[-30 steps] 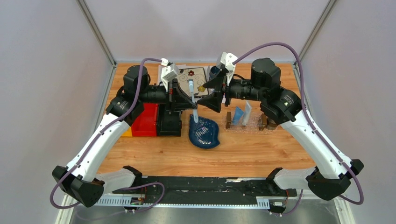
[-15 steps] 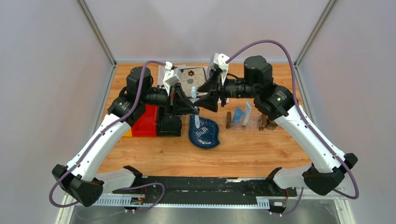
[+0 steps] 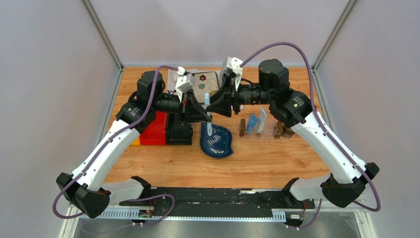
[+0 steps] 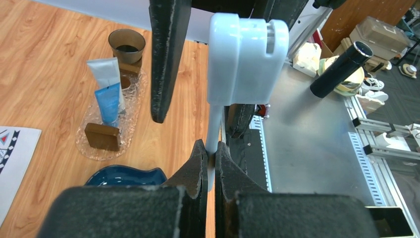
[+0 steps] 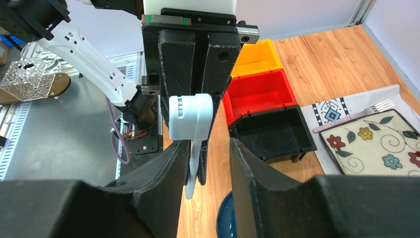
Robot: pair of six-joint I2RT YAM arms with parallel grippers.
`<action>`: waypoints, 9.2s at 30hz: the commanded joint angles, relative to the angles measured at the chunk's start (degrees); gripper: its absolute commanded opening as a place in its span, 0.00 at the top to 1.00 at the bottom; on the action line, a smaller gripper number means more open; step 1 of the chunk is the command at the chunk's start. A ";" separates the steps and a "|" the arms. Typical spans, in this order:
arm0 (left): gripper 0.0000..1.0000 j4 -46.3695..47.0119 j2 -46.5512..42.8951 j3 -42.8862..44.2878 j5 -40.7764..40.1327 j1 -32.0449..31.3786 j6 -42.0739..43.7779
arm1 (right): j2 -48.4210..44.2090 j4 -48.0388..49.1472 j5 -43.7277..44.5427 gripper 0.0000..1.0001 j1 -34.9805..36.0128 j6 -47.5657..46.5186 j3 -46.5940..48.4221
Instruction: Prepare toiletry sets of a toothbrush and toothpaste on the tray
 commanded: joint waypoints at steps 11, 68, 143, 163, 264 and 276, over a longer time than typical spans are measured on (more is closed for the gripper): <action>1.00 -1.46 0.28 2.89 -0.78 -0.88 4.00 | 1.31 3.79 -2.56 0.72 0.27 2.27 2.42; 0.43 -3.48 -9.30 -3.00 -21.96 4.05 10.68 | -28.74 11.69 37.69 1.00 -33.12 2.63 -36.24; 0.44 -1.64 -8.69 -9.33 -21.17 4.22 11.21 | -19.96 35.87 35.23 1.00 -34.27 -0.89 -57.61; 0.44 -1.29 -9.21 -9.95 -20.64 4.22 11.20 | -17.23 36.14 34.27 1.00 -34.18 -0.89 -58.31; 0.44 -2.43 -9.83 -10.39 -19.32 4.22 12.43 | -15.56 38.95 33.04 0.75 -35.85 -2.30 -61.39; 0.44 -2.60 -9.83 -10.56 -19.32 4.22 12.52 | -15.56 38.25 32.51 0.70 -36.64 -2.03 -61.21</action>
